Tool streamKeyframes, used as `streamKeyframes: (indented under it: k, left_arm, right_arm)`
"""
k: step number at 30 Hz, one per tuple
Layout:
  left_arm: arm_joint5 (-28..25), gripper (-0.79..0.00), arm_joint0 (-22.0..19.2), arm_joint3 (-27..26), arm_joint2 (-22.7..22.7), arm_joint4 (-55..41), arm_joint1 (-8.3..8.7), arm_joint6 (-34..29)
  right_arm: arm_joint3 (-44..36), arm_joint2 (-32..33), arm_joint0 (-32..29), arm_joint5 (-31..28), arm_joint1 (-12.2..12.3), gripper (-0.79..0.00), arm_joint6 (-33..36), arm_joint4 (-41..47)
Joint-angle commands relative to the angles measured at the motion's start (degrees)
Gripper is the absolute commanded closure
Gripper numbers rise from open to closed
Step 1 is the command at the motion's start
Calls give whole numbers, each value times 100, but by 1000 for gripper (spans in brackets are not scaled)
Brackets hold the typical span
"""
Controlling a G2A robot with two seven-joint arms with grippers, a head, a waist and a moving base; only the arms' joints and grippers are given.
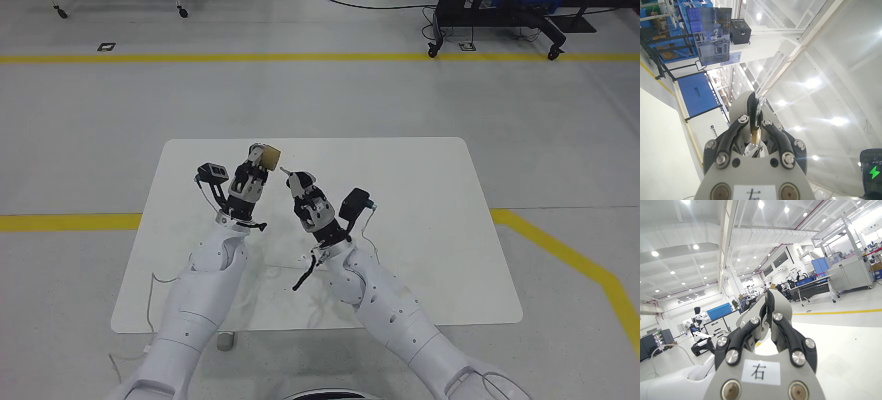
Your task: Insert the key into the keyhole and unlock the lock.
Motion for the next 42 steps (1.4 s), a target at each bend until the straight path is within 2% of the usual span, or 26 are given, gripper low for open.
streamKeyframes:
  k: [1, 22, 42]
  left_arm:
    - [-6, 0, 3, 5, -4, 28, -3, 7]
    - [-229, 0, 49, 14, -4, 451, -44, 141]
    - [-246, 0, 79, -10, -38, 498, -66, 116]
  right_arm:
    - [6, 16, 1, -61, 2, 0, 17, 23]
    - [35, 136, 25, -280, -20, 0, 413, 299]
    - [44, 202, 7, -218, -55, 0, 377, 314]
